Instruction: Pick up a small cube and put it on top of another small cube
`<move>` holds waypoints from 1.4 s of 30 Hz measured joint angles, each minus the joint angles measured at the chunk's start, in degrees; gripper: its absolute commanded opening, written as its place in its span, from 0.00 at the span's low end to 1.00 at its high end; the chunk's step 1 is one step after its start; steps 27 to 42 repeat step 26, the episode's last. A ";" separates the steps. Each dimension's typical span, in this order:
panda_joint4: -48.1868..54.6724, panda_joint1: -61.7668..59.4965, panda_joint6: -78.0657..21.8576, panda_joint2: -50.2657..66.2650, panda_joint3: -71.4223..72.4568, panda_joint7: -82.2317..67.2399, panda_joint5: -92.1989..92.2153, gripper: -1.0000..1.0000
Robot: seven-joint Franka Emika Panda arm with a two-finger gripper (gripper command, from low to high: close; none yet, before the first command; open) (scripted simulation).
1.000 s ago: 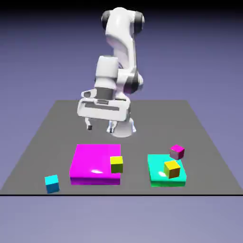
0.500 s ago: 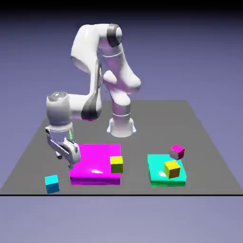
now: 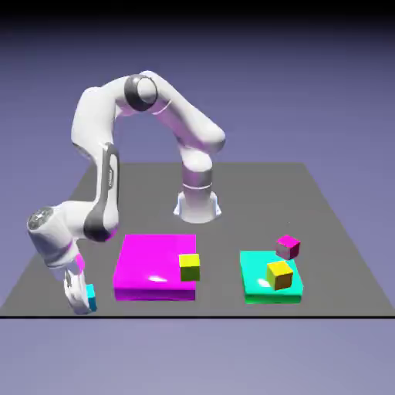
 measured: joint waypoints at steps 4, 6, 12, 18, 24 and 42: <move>-2.52 2.07 -3.79 -7.68 4.71 3.81 4.16 0.00; -5.72 5.89 -2.70 -11.18 7.69 8.80 6.57 0.00; -15.31 17.34 0.54 -21.69 16.62 23.78 13.77 0.00; -23.83 27.52 3.42 -31.03 24.56 37.10 20.18 0.00; -25.75 34.68 12.97 -21.97 18.06 42.17 12.30 1.00; -25.75 34.68 12.91 -21.97 18.06 42.18 12.29 1.00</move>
